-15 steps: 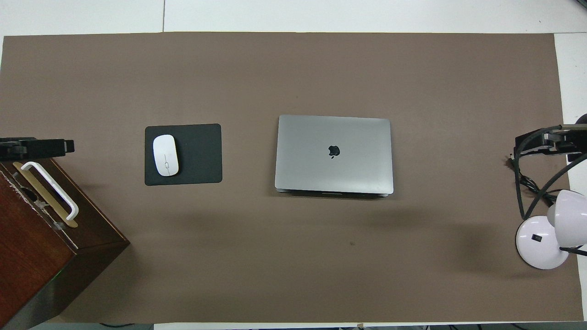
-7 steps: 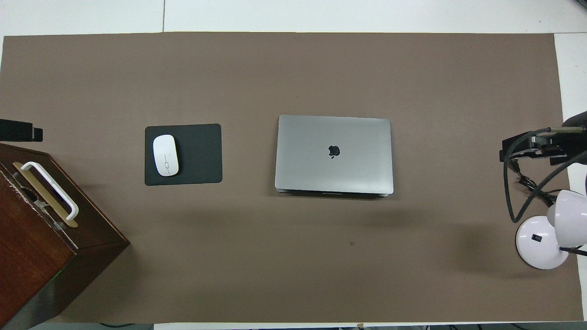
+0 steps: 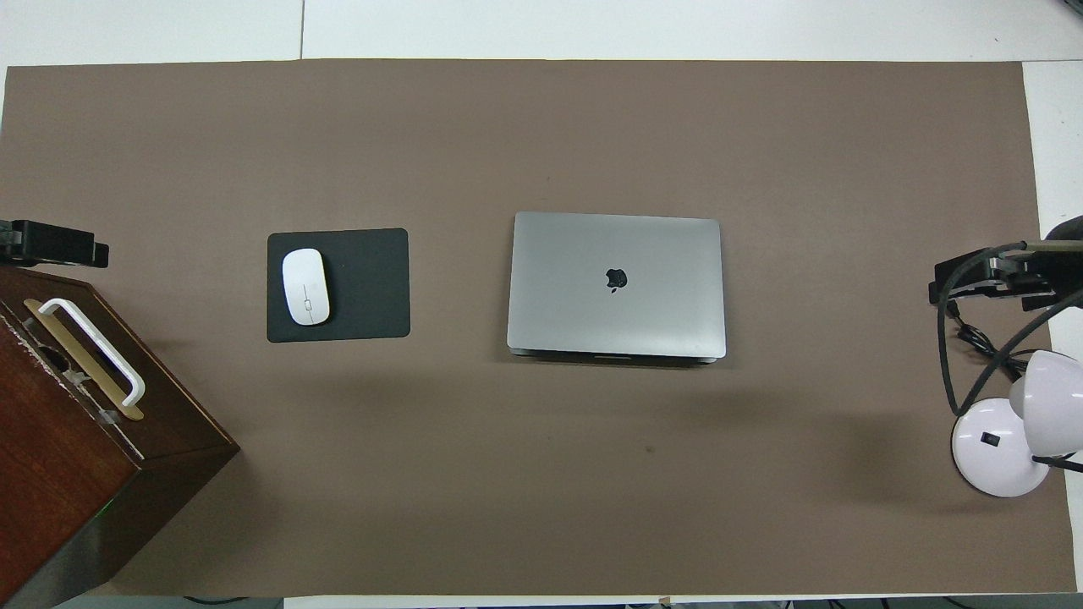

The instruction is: Close laptop with both arms

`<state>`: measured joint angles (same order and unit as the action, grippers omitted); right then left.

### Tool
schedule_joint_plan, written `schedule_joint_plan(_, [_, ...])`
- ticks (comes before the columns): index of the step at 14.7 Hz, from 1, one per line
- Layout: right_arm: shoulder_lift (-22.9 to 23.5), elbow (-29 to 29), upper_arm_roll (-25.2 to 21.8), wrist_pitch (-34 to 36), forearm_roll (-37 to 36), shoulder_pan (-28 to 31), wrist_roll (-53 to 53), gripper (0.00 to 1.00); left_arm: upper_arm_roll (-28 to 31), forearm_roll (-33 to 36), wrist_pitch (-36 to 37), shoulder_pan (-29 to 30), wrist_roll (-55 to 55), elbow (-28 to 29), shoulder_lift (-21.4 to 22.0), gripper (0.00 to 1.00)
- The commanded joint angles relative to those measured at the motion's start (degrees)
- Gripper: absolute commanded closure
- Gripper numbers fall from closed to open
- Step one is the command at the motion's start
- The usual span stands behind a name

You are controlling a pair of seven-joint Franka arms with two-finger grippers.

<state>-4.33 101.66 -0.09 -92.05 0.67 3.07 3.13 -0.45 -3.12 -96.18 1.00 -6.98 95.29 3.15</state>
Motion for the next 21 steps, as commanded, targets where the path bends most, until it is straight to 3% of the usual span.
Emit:
schedule_joint_plan(1, [-2.17,2.75,0.26,-0.06,0.65,0.62,-1.64,0.00,-0.08,0.92,2.46,-0.21,0.74,-0.02,-0.16,0.00])
schedule_joint_plan(3, [-2.09,2.14,0.18,0.12,0.65,1.49,-1.72,0.00,-0.08,0.57,5.11,0.14,0.74,-1.77,-0.25,0.00])
schedule_joint_plan(21, [-2.35,0.20,0.00,4.86,-1.99,1.85,-1.73,0.00,-0.08,1.44,3.45,0.32,4.17,-2.22,-1.04,0.00])
